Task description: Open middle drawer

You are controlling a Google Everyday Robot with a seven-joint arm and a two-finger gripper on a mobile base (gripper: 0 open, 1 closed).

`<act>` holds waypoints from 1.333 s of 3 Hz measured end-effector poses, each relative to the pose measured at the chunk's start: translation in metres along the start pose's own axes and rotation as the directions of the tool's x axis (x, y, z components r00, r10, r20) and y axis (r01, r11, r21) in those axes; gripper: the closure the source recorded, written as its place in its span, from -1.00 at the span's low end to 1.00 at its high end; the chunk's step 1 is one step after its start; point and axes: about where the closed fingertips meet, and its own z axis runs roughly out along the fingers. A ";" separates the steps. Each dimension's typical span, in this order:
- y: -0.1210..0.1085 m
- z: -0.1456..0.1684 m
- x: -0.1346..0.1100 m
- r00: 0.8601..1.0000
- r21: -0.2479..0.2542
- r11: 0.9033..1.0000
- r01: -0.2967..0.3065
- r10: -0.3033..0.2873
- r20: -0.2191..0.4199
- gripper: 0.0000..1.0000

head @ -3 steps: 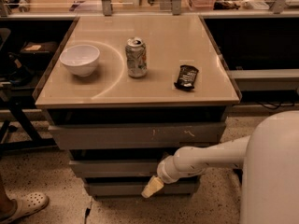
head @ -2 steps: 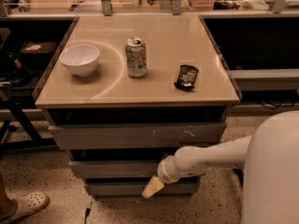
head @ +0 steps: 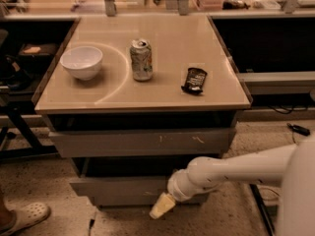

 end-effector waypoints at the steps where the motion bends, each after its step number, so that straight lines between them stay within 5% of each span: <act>1: 0.049 -0.028 0.023 0.998 -0.080 0.996 -0.049 0.047 -0.032 -1.00; 2: 0.106 -0.062 0.046 0.994 -0.176 0.979 -0.100 0.089 -0.070 -1.00; 3: 0.110 -0.064 0.049 0.993 -0.185 0.977 -0.107 0.095 -0.076 -1.00; 4: 0.101 -0.069 0.037 0.995 -0.151 0.984 -0.090 0.082 -0.058 -1.00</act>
Offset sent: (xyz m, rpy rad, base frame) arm -0.2000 -0.0243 0.0769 0.0775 0.3358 0.0319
